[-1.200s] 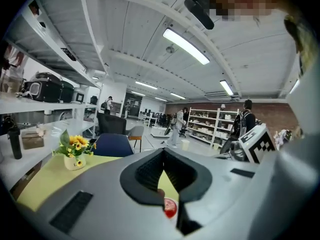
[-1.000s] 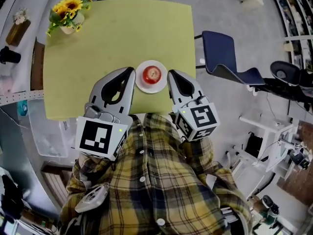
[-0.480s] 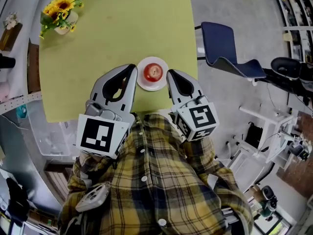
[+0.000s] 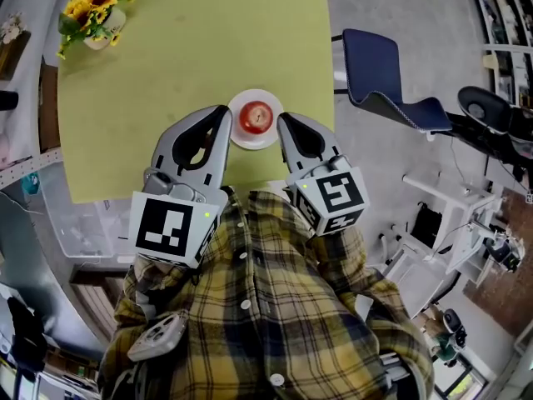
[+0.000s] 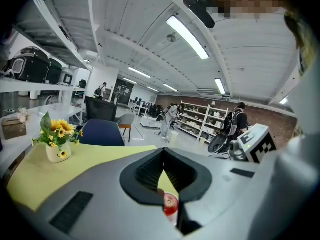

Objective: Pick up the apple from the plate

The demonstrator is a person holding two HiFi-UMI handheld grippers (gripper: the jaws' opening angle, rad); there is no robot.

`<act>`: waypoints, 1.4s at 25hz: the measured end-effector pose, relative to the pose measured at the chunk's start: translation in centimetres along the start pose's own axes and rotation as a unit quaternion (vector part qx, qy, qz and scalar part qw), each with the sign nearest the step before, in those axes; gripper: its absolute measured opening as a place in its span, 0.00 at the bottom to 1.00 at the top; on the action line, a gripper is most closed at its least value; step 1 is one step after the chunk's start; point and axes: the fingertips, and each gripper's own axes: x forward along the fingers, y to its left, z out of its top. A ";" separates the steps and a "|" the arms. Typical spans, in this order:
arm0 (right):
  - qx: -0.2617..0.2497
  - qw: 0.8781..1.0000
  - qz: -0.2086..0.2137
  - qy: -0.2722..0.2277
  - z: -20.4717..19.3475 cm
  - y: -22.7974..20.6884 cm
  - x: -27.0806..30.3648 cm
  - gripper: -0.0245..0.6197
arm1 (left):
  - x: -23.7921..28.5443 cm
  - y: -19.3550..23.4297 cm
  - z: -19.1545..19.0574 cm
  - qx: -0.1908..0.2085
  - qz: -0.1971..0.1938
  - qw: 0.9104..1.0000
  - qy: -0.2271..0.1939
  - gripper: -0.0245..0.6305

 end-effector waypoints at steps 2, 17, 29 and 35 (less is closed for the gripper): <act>0.003 1.000 0.004 0.002 -0.4 0.0 0.2 0.03 | 0.2 0.0 -0.3 -0.002 -0.002 1.000 0.004 0.05; 0.038 0.998 0.039 0.016 -3.7 -0.1 2.6 0.08 | 3.3 1.2 -5.3 -0.016 -0.009 0.998 0.061 0.05; 0.043 0.994 0.086 0.048 -7.1 0.2 4.5 0.36 | 3.5 1.8 -8.5 -0.022 0.005 0.996 0.092 0.05; 0.031 0.994 0.087 0.058 -8.0 0.1 4.9 0.44 | 3.8 1.9 -9.6 -0.025 0.008 0.994 0.106 0.05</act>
